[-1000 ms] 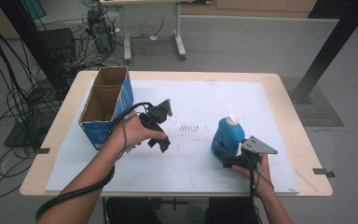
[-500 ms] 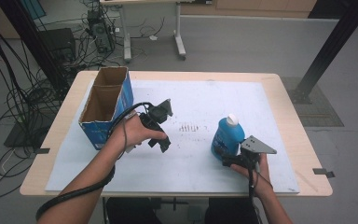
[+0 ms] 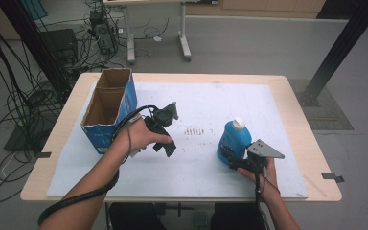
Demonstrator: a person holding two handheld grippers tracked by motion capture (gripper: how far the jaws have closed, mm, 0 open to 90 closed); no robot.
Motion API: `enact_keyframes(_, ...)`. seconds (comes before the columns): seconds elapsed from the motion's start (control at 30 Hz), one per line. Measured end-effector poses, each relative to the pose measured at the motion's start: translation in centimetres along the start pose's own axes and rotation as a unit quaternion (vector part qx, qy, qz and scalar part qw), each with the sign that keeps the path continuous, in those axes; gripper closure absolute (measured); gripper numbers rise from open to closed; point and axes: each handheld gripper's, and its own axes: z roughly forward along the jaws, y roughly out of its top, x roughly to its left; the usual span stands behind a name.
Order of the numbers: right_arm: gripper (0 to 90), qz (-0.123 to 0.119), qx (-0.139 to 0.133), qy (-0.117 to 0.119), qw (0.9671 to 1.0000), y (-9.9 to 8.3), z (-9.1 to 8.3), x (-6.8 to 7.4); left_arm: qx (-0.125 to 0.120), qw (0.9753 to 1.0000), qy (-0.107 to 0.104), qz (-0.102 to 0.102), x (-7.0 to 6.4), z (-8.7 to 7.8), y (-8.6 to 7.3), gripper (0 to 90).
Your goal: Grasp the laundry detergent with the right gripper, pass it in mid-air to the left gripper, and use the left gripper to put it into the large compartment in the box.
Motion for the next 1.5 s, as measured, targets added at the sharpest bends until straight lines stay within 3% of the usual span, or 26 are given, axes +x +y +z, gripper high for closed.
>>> enact_keyframes(0.47, 39.7, -0.005, -0.004, 0.003, 1.0, 0.06, 0.18, 0.31, 0.002, 1.0, 0.0, 0.003, -0.04, -0.06, 0.05, 11.1)
enact_keyframes(1.5, 41.8, -0.012, -0.005, -0.002, 0.9999, 0.04, 0.15, 0.45, 0.003, 1.0, 0.003, 0.006, -0.29, 0.09, 0.63, 11.1)
